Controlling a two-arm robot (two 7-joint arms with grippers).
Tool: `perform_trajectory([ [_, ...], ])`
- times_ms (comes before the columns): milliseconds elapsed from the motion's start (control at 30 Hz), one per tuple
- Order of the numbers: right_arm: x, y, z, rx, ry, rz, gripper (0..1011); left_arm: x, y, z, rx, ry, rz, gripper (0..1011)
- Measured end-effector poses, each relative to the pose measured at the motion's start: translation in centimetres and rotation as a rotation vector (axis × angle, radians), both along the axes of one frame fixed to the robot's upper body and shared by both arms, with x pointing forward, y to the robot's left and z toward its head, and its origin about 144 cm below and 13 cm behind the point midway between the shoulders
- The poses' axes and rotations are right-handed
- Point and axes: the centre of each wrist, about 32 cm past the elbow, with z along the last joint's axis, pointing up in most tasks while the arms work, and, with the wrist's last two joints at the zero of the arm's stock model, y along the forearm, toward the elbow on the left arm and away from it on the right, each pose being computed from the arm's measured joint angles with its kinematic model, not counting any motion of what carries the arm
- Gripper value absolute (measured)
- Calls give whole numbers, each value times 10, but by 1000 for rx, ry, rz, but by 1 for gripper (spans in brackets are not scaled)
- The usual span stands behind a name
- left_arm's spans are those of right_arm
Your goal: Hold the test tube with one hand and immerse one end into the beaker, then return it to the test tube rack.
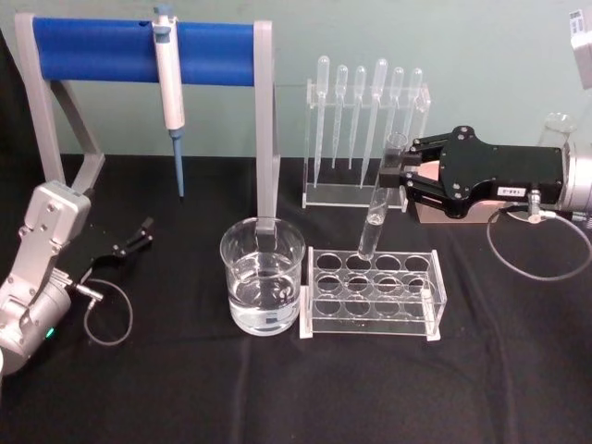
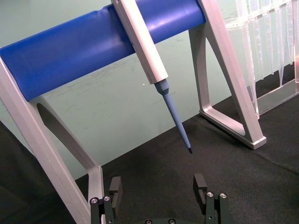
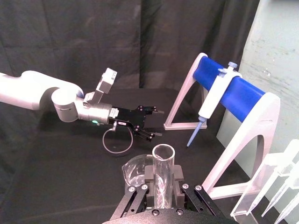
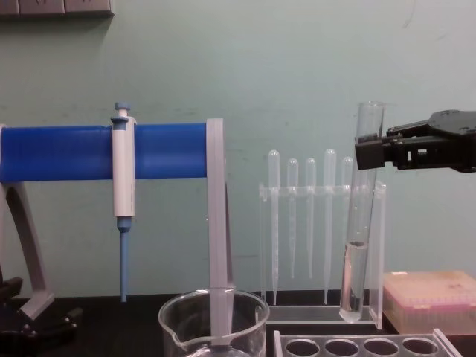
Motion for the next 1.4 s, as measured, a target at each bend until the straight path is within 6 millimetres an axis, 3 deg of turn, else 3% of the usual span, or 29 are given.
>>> perform_trajectory([
  [1400, 0, 0, 0, 0, -3, 2, 233, 0, 0, 0, 0, 0, 0, 1000],
])
